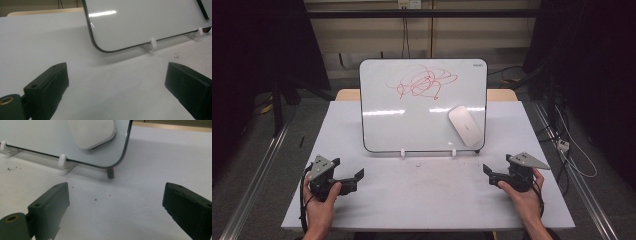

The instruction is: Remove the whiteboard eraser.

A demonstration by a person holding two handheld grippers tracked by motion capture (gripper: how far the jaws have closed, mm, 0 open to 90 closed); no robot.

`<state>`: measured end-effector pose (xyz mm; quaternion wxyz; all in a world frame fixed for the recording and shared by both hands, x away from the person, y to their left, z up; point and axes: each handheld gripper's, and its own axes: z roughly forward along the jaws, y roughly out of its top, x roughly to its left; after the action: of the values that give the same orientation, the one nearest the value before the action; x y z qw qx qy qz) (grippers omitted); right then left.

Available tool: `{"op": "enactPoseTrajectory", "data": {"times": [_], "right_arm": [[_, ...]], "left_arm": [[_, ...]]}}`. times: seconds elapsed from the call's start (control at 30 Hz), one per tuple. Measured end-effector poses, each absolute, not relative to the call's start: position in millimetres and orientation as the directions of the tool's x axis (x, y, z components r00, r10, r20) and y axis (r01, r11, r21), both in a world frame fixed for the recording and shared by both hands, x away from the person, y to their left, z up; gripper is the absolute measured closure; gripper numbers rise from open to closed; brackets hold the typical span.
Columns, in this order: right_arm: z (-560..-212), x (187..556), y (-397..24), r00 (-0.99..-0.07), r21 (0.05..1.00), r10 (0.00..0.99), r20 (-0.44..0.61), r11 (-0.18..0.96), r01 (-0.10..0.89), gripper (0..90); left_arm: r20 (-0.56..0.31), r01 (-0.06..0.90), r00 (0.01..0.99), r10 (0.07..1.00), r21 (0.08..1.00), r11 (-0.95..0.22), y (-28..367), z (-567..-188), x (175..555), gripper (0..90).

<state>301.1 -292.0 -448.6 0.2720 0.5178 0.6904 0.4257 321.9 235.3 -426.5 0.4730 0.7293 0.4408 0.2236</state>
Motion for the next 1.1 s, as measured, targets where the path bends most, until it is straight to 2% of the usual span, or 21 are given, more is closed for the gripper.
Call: {"op": "enactPoseTrajectory", "data": {"times": [0.3,0.53,0.67,0.9,1.1], "right_arm": [[-446.3,302.2,-290.0,-0.336,0.874,0.939,0.068,0.106,0.474,8.3],[-442.1,312.8,-283.0,-0.343,0.904,0.937,0.065,0.09,0.418,9.8],[-436.1,323.5,-275.4,-0.346,0.893,0.938,0.037,0.124,0.433,10.0],[-418.3,337.4,-264.9,-0.348,0.903,0.937,0.004,0.147,0.404,8.7],[-404.0,351.3,-248.5,-0.412,0.894,0.909,-0.056,0.23,0.385,8.4]], "left_arm": [[-0.063,0.42,0.551,0.832,0.883,-0.212,227.0,-426.9,320.3,4.9],[-0.057,0.428,0.556,0.829,0.875,-0.226,229.4,-431.6,323.1,4.9],[-0.049,0.42,0.551,0.833,0.879,-0.226,231.8,-430.3,322.7,4.9],[-0.055,0.426,0.535,0.843,0.879,-0.213,235.0,-429.5,321.1,4.9],[-0.055,0.426,0.532,0.845,0.88,-0.211,233.7,-428.4,321.1,4.9]]}}
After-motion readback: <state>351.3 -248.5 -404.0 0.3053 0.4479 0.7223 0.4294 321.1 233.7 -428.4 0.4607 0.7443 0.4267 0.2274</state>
